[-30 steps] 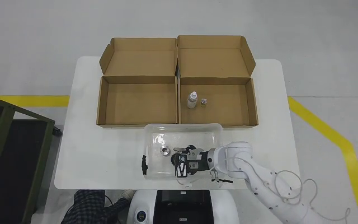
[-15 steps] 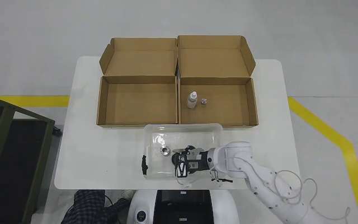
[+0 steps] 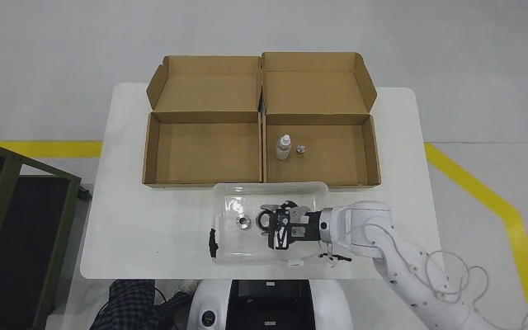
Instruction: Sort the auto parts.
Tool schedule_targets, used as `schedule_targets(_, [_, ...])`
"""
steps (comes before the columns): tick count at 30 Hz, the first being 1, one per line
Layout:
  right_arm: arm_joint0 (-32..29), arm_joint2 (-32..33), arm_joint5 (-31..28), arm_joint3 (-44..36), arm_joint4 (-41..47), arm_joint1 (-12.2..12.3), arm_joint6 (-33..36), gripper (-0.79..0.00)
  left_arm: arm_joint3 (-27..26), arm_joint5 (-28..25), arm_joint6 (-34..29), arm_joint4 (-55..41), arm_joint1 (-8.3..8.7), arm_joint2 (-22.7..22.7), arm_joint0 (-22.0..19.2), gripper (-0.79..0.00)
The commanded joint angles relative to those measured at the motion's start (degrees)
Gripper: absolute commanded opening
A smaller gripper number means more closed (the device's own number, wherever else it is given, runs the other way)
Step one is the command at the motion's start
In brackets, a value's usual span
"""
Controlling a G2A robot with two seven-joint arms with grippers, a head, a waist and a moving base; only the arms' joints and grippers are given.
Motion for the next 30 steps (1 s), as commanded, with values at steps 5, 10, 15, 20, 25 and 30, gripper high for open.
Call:
schedule_targets(5, [-0.18,2.26,0.68,-2.49,0.97,0.34,-0.86,-0.785,0.00,0.00,0.00,0.00,0.00,0.00,0.00,0.000])
schedule_targets(10, [0.01,4.42,0.70,-5.09,2.09,0.64,-1.28,-0.785,0.00,0.00,0.00,0.00,0.00,0.00,0.00,0.000])
schedule_targets(15, [0.68,6.59,1.14,-7.63,2.95,0.89,-1.20,-0.785,0.00,0.00,0.00,0.00,0.00,0.00,0.00,0.000])
schedule_targets(20, [1.50,8.23,1.54,-10.50,4.29,1.02,-1.40,-0.785,0.00,0.00,0.00,0.00,0.00,0.00,0.00,0.000])
schedule_targets(25, [2.72,9.53,2.26,-12.80,5.91,1.07,-1.15,-0.785,0.00,0.00,0.00,0.00,0.00,0.00,0.00,0.000])
schedule_targets(30, [4.07,10.49,2.99,-14.66,7.16,1.05,-1.41,-0.785,0.00,0.00,0.00,0.00,0.00,0.00,0.00,0.000])
